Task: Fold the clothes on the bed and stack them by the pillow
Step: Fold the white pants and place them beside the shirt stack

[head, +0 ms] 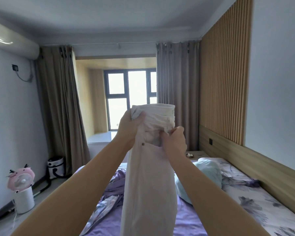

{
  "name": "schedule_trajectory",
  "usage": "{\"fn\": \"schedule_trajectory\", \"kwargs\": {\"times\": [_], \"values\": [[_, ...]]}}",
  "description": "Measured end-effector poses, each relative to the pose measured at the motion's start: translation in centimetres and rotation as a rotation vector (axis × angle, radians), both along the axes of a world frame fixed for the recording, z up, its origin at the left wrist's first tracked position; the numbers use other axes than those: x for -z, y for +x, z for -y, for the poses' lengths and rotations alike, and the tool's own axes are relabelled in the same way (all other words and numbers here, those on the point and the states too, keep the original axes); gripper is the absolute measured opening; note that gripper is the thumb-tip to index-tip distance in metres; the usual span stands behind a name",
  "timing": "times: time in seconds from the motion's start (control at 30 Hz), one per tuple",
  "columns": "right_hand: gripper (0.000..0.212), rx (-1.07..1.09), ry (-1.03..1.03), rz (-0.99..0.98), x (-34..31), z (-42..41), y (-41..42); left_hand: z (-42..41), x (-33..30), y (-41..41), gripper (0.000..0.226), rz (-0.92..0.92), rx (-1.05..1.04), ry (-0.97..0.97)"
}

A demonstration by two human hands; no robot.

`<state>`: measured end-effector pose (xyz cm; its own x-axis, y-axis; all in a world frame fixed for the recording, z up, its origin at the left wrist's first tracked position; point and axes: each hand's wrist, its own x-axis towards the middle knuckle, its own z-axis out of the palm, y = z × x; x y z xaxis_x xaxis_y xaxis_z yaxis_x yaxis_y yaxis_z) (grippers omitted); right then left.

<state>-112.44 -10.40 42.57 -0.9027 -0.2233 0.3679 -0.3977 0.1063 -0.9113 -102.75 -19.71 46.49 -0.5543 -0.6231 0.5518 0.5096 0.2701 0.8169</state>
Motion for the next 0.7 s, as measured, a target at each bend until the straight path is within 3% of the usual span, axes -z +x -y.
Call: {"fn": "schedule_trajectory", "kwargs": {"times": [0.1,0.23,0.33,0.4,0.47,0.5,0.53,0.6,0.63,0.7], "values": [[0.021,0.057,0.075,-0.265,-0.4,0.1,0.9,0.3,0.2,0.0,0.013,-0.011,-0.011,0.039],[0.009,-0.157,-0.035,-0.541,1.3,0.1,1.1,0.7,-0.3,0.8,0.007,0.005,-0.009,0.056],[0.031,-0.057,-0.139,-0.652,0.7,-0.9,-1.0,1.1,-1.1,1.8,0.008,0.018,0.036,0.034],[0.068,-0.149,-0.113,-0.524,-0.8,-1.9,-1.5,1.5,-1.3,2.3,0.014,0.047,0.058,-0.002],[0.100,-0.464,-0.143,-0.294,-2.4,-2.8,-1.4,1.7,-1.3,2.6,0.019,0.085,0.090,-0.023],[0.106,-0.581,-0.157,-0.211,-2.8,-3.1,-1.5,1.9,-1.2,2.8,0.022,0.099,0.115,-0.030],[0.105,-0.636,-0.156,-0.179,-3.0,-3.3,-1.9,2.0,-1.2,2.8,0.023,0.108,0.134,-0.038],[0.077,-0.594,-0.110,-0.233,-3.0,-3.4,-2.3,2.1,-1.1,2.9,0.027,0.120,0.074,-0.087],[0.059,-0.491,-0.093,-0.277,-2.9,-3.3,-2.2,2.1,-1.1,2.8,0.032,0.149,-0.057,-0.175],[0.045,-0.311,-0.105,-0.340,-2.5,-3.1,-1.7,2.7,-0.7,2.4,0.041,0.271,-0.469,-0.487]]}}
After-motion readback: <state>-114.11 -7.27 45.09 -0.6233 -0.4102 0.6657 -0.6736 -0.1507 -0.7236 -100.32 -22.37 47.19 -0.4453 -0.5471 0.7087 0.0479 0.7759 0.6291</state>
